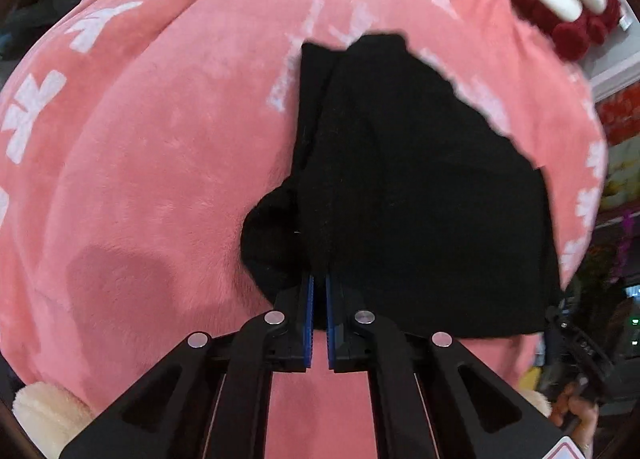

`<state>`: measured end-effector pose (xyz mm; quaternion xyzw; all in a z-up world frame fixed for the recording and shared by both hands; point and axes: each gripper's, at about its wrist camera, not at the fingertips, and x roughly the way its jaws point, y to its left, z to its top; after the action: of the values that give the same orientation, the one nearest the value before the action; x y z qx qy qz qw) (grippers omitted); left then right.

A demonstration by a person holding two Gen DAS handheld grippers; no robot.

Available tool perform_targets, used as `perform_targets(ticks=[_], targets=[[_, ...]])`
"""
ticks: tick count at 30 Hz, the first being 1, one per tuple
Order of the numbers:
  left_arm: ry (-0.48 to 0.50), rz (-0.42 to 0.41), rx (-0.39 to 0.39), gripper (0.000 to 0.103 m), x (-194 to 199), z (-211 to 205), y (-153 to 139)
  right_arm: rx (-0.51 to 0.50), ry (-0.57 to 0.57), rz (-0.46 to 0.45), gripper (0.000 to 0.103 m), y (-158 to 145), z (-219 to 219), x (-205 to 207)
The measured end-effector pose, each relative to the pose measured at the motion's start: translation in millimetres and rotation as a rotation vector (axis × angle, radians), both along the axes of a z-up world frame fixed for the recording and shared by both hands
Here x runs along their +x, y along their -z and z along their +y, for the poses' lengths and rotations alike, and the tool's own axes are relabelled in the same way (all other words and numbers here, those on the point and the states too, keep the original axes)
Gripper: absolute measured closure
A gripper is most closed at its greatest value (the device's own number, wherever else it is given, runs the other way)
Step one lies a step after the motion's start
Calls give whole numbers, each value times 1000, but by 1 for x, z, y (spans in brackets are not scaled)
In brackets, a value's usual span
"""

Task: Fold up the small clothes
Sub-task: 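Fold the held hem up toward the collar with both grippers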

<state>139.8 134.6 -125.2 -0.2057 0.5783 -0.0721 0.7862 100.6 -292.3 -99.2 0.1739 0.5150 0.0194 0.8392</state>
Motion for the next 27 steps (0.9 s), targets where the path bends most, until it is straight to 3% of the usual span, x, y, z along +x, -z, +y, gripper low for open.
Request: perform_targets(ticks=[2, 4, 7, 9, 10, 11, 14, 16, 18, 20, 21, 22, 23, 24, 25, 26, 27], targets=[[17, -18, -18, 100, -9, 7, -15, -11, -10, -11, 97, -8, -4, -7], [23, 3, 6, 100, -14, 12, -11, -75, -38, 50, 96, 13, -6, -8], [38, 85, 133, 100, -12, 7, 19, -135, -19, 156, 96, 40, -9, -5], [28, 110, 125, 100, -14, 5, 24, -79, 28, 91, 92, 24, -14, -11], [5, 82, 106, 95, -17, 7, 17, -66, 54, 52, 91, 14, -17, -14], [-7, 64, 102, 83, -18, 7, 11, -66, 66, 34, 87, 9, -18, -15], [-45, -16, 122, 69, -20, 7, -13, -95, 65, 16, 85, 3, -22, -7], [-40, -45, 142, 64, -16, 4, -23, -105, 35, 25, 75, 9, -22, 4], [-21, -55, 156, 51, -10, -2, -29, -116, -23, 11, 56, 10, -17, 10], [3, -62, 159, 50, -7, -9, -35, -110, -133, -19, 38, 9, -7, 19], [16, -62, 154, 50, -7, -13, -34, -114, -191, -30, 37, 10, 0, 19], [26, -58, 148, 46, -6, -14, -33, -117, -249, -22, 37, 14, 5, 22], [34, -51, 146, 45, -4, -18, -31, -110, -288, -1, 47, 17, 7, 26], [40, -42, 149, 45, -3, -25, -27, -73, -325, 39, 62, 22, 7, 31], [49, -20, 162, 45, 0, -29, -22, -34, -336, 52, 89, 18, 4, 35], [54, -4, 176, 45, 0, -32, -20, -21, -330, 24, 97, 7, 1, 37], [59, -3, 179, 45, 1, -34, -19, -8, -314, -28, 97, -10, -5, 36]])
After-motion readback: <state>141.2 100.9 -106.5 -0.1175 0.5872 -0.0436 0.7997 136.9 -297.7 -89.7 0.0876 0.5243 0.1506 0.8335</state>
